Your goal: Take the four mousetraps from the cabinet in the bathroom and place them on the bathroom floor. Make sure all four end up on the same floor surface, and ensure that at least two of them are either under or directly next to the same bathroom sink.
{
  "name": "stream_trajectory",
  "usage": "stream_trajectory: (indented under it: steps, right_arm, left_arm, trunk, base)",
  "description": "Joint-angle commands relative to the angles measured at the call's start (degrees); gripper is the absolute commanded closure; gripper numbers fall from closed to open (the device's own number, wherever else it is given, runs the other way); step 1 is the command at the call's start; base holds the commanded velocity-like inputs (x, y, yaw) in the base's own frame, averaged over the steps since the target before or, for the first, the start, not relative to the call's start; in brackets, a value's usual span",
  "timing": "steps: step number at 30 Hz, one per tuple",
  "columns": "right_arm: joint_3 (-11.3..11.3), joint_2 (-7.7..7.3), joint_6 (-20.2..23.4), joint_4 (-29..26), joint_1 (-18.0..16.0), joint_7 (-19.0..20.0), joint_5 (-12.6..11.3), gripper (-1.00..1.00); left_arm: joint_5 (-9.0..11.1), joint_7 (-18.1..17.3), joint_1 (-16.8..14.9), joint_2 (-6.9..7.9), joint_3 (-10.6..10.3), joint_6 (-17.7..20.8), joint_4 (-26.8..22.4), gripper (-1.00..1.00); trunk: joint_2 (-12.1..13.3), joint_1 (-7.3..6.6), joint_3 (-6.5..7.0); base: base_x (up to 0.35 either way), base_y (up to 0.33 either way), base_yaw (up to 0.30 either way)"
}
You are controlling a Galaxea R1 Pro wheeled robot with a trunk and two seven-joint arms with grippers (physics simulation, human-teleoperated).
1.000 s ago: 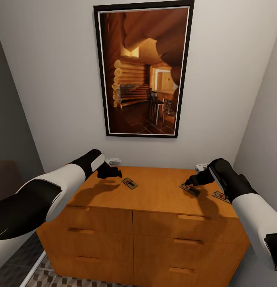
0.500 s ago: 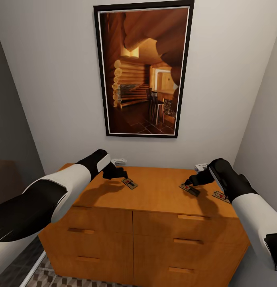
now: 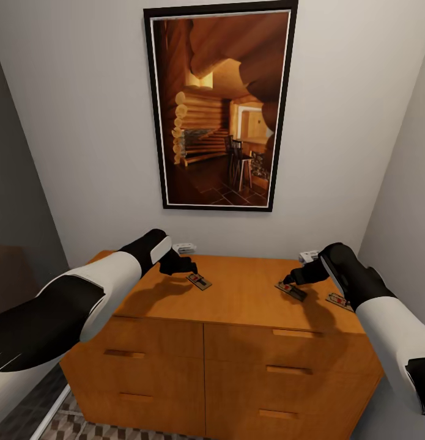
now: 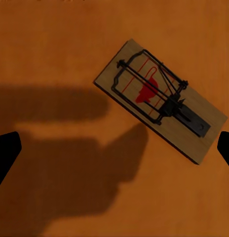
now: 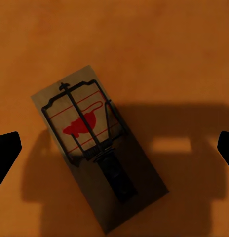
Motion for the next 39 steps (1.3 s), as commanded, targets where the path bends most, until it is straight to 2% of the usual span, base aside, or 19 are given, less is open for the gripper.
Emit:
stream_trajectory:
  steps: [1,12,36,39]
  right_arm:
    - [0.2,-0.06,0.1,-0.1,0.0,0.5,0.6,-1.00]
    - [0.2,-0.10,0.1,-0.1,0.0,0.6,0.7,-1.00]
    - [0.2,-0.01,0.1,-0.3,0.0,0.6,0.6,-1.00]
    - [0.3,-0.01,0.1,-0.3,0.0,0.5,0.6,-1.00]
  left_arm:
    - [0.3,0.0,0.0,0.00,-0.5,0.2,0.0,-1.00]
    - [0.4,0.0,0.0,-0.03,-0.5,0.3,-0.1,-1.00]
    - [0.7,0.0,0.0,0.08,-0.5,0.3,0.2,-1.00]
    - [0.8,-0.1,0.0,0.10,-0.5,0.3,0.3,-1.00]
  trunk:
    - [0.0,0.00,-0.07]
    - [0.0,0.00,-0.07]
    - [9.6,-5.27,4.24]
    - [9.6,-5.27,4.24]
  base:
    - [0.000,0.000,0.000]
    - [0.000,0.000,0.000]
    - [0.000,0.000,0.000]
    - [0.000,0.000,0.000]
